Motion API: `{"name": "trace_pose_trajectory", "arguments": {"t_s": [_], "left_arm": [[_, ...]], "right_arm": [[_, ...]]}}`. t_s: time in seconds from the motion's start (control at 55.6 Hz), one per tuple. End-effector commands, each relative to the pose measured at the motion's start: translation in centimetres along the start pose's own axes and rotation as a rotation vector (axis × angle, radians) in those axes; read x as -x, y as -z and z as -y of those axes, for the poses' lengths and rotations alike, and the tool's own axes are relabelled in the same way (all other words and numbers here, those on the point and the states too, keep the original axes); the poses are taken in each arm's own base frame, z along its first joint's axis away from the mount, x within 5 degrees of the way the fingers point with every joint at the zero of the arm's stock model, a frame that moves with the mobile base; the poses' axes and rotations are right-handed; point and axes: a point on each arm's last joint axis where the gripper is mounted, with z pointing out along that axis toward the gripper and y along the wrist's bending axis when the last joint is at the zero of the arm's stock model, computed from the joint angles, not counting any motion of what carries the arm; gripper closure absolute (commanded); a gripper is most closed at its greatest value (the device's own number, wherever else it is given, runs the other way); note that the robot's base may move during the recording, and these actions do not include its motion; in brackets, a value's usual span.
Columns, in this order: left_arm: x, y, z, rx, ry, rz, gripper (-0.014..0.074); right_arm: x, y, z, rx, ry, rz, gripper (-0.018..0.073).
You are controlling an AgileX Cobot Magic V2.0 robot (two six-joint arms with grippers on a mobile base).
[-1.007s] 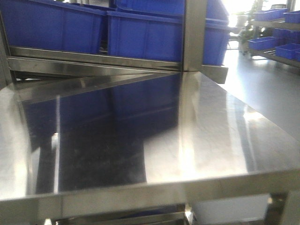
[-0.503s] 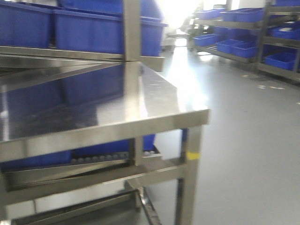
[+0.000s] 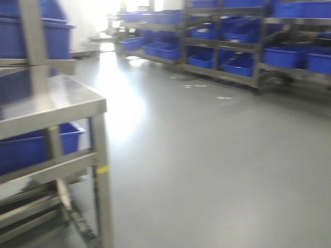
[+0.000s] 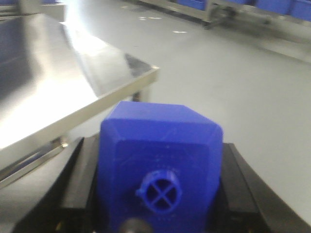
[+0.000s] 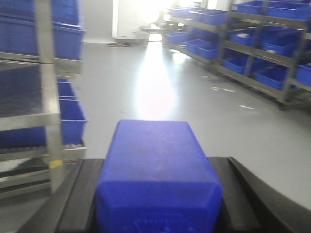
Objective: Pick and sort blue part to right shelf
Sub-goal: 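Drive the base away from the table holding both bottles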
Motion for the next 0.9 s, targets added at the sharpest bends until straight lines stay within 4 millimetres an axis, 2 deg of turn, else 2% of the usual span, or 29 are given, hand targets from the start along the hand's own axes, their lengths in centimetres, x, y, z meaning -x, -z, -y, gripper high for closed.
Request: {"name": "trace_pose_trajectory", "arguments": {"t_s": [0.0,0.881], "left_arm": [[1.75,0.28,-0.02,0.008,0.017,0.106,0.0326],[1.75,0.28,-0.02,0.008,0.017,0.106,0.0326]], "right_arm": [[1.49,0.04,-0.16,0.017,0.034,0.084,0.0437],[1.47,0.04,-0.15,0.016,0.033,0.081,0.0437]]}}
